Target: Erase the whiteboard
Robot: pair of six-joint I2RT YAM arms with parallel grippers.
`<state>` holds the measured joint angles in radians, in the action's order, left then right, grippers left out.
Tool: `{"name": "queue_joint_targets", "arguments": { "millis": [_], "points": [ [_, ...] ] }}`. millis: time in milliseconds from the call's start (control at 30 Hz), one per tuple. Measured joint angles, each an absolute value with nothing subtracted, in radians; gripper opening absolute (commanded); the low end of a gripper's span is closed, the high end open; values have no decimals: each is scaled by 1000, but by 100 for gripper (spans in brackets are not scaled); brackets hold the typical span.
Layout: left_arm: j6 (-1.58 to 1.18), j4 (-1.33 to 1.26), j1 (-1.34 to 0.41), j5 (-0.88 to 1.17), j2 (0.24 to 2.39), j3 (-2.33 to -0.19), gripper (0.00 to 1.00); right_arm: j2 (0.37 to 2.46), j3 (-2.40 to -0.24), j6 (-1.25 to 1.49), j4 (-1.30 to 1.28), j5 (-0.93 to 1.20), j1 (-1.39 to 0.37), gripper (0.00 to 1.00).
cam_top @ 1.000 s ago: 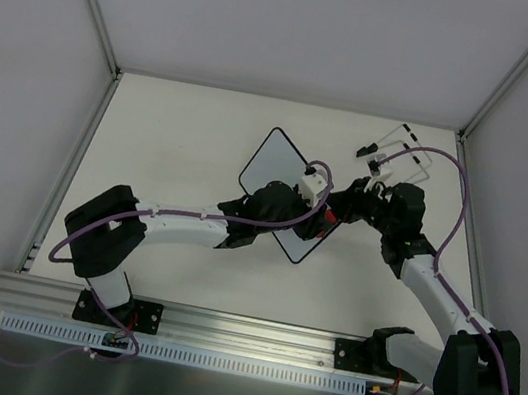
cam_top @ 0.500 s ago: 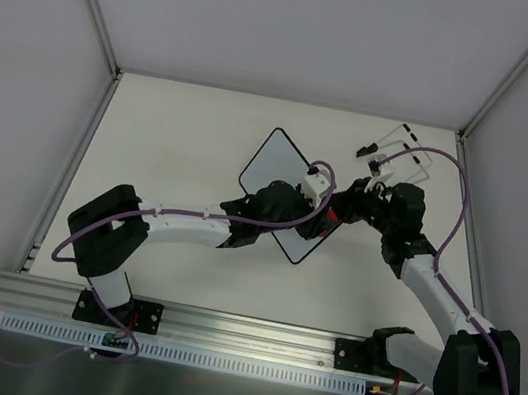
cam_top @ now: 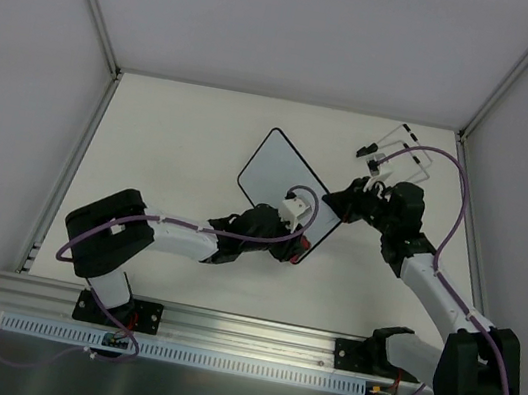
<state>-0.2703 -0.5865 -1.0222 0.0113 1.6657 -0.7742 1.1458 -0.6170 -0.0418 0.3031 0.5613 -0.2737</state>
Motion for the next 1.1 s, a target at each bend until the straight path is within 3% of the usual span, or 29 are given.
{"name": "queue_joint_targets", "arguments": {
  "millis": [467, 1100],
  "points": [
    [-295, -561, -1015, -6, 1674, -739, 0, 1149, -621, -42, 310, 572, -276, 0],
    [-257, -425, -1013, -9, 1686, -1082, 0, 1149, -621, -47, 321, 553, -275, 0]
  ]
}}
